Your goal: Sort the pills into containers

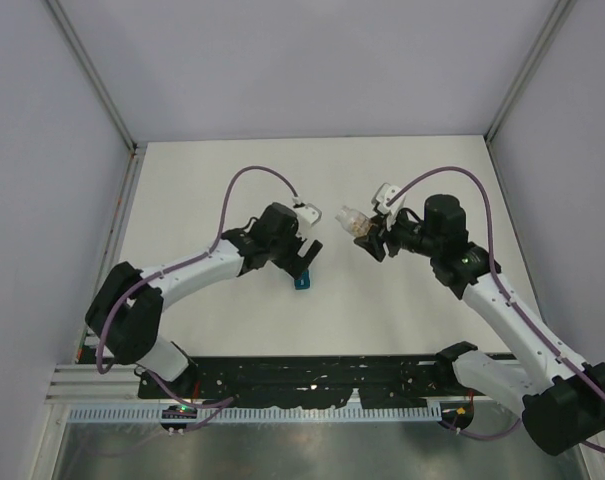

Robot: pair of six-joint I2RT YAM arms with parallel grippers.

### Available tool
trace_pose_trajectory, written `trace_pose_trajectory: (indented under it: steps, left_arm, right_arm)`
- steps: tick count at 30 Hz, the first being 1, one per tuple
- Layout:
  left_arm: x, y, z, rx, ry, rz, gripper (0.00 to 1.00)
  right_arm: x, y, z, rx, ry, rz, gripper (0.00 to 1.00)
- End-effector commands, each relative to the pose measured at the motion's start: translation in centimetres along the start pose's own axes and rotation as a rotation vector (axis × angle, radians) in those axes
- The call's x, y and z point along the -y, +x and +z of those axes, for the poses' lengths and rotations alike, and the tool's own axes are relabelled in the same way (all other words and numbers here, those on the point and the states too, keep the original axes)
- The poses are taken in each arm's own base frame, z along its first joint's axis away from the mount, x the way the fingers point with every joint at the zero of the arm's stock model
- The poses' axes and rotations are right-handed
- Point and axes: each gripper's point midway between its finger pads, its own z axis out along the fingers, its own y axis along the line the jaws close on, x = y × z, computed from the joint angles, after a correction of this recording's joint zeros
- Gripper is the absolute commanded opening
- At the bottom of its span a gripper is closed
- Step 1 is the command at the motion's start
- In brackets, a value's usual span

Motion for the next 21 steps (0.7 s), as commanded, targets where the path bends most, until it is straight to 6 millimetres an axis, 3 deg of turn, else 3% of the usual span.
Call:
trace_pose_trajectory:
  steps: [1,10,21]
  left_arm:
    - [-0.4,-1.8,1.0,0.014,-0.1,0.054,1.0]
    - [1.0,-1.2,3.7,-0.041,-0.098,0.065,1.0]
    - [1.6,0.7,5.2,-0.132,-0.14,0.124,1.0]
  right_arm:
    - [1.2,-1.4,-0.8,0.055,0.054,-0.024,0.06]
    - [2.3,-0.6,-1.8,0.041,0.091,-0.01,0.06]
    - [2.0,-0.5,-2.0,0.044,0.081,-0.008,0.06]
